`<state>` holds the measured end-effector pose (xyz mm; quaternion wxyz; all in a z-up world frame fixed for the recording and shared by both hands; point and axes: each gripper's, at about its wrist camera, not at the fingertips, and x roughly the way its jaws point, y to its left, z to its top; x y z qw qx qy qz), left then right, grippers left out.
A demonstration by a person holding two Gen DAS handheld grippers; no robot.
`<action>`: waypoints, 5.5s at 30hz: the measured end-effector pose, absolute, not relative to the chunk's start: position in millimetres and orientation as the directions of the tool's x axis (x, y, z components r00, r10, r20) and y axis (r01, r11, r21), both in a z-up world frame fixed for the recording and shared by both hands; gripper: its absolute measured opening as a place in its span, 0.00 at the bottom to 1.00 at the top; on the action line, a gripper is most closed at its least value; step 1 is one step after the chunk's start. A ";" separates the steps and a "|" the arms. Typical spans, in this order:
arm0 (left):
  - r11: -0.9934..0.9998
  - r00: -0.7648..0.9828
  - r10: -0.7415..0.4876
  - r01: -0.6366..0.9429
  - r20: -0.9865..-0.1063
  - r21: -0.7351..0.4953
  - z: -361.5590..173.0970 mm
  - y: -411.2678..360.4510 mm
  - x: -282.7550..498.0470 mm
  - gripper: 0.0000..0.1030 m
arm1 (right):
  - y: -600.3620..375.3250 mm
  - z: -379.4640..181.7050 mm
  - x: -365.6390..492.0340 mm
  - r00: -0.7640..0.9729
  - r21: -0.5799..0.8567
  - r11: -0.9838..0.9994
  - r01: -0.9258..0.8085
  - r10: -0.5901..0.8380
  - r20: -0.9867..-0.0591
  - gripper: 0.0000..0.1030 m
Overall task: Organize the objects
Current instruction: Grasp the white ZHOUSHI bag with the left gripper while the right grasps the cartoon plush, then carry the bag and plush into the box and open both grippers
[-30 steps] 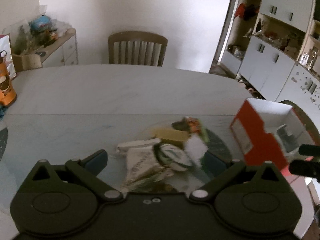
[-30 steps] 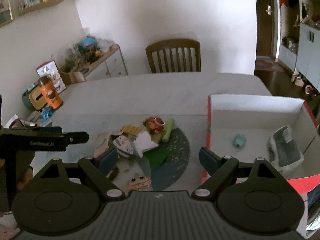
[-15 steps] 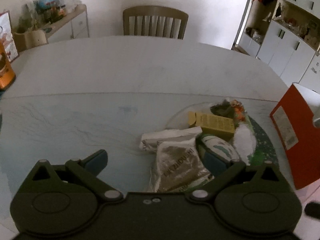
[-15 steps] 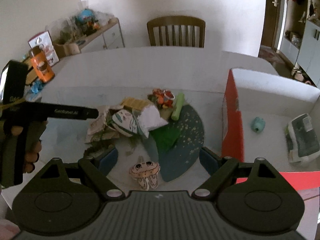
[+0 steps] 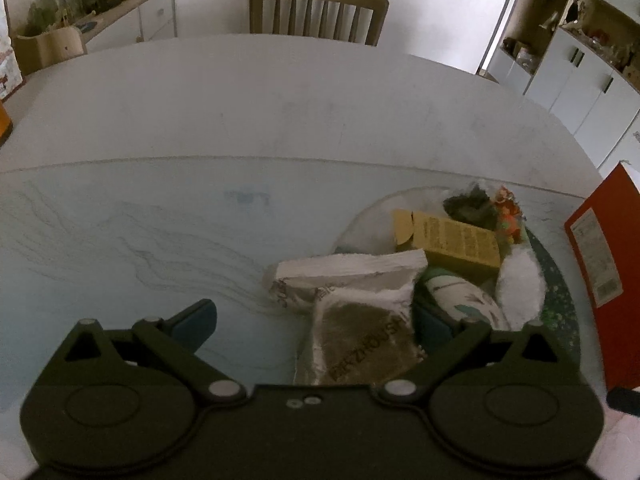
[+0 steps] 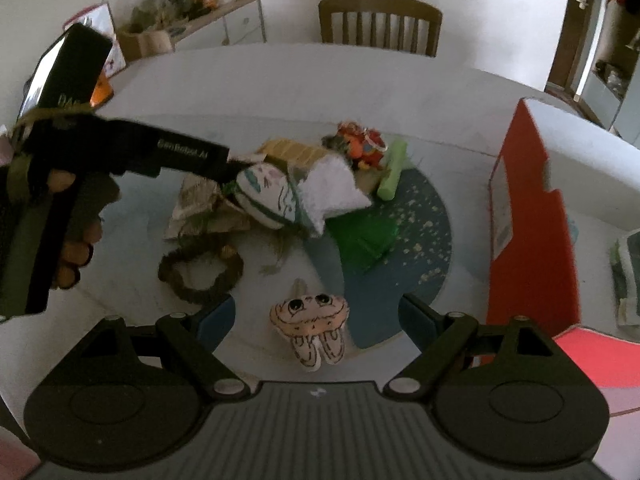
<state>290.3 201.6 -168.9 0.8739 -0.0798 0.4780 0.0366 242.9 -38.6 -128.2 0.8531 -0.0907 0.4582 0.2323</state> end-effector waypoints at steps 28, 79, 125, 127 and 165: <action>0.973 0.555 -0.084 -0.135 -0.828 -0.189 -154.8 208.9 278.5 0.42 | -30.1 -152.7 254.2 0.433 0.047 0.847 -0.529 0.317 -0.844 0.45; 0.956 0.595 -0.289 0.218 -0.750 -0.195 -30.8 -37.4 257.1 0.42 | -248.4 -16.8 249.5 0.631 0.167 0.916 -0.365 0.375 -0.679 0.45; 0.958 0.395 -0.189 0.275 -0.899 -0.081 -137.2 -158.1 379.7 0.42 | -289.8 -134.7 348.2 0.410 0.082 0.895 -0.439 0.281 -0.868 0.45; 0.956 0.384 -0.186 0.283 -0.904 -0.077 -140.1 -159.4 380.4 0.42 | -289.6 -136.8 349.7 0.403 0.084 0.896 -0.437 0.279 -0.872 0.45; 0.954 0.360 -0.242 0.258 -0.901 -0.153 -122.1 -132.9 360.8 0.62 | -298.3 -118.4 330.9 0.415 0.131 0.922 -0.365 0.287 -0.863 0.61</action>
